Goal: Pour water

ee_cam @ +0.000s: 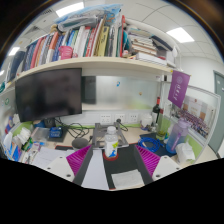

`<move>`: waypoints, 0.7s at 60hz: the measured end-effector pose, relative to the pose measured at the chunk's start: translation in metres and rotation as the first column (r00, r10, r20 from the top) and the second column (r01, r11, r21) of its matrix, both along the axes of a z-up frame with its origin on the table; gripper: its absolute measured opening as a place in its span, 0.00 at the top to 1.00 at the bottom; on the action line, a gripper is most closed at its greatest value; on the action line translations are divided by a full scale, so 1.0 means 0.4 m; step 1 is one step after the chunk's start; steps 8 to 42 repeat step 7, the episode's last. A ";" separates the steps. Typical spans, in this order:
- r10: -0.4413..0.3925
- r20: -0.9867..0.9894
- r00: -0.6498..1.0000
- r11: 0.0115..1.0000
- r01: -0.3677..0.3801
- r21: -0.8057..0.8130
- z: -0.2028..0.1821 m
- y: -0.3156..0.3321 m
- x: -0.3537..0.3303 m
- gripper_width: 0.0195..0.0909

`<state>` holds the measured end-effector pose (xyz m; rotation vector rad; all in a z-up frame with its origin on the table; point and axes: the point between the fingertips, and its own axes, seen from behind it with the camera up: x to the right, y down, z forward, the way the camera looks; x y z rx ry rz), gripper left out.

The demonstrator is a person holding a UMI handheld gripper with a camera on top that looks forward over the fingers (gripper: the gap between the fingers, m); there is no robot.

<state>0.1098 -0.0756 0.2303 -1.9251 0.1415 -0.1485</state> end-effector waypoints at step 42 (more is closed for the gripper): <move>-0.010 -0.016 1.000 1.000 0.010 0.004 0.008 0.008 -0.008 0.09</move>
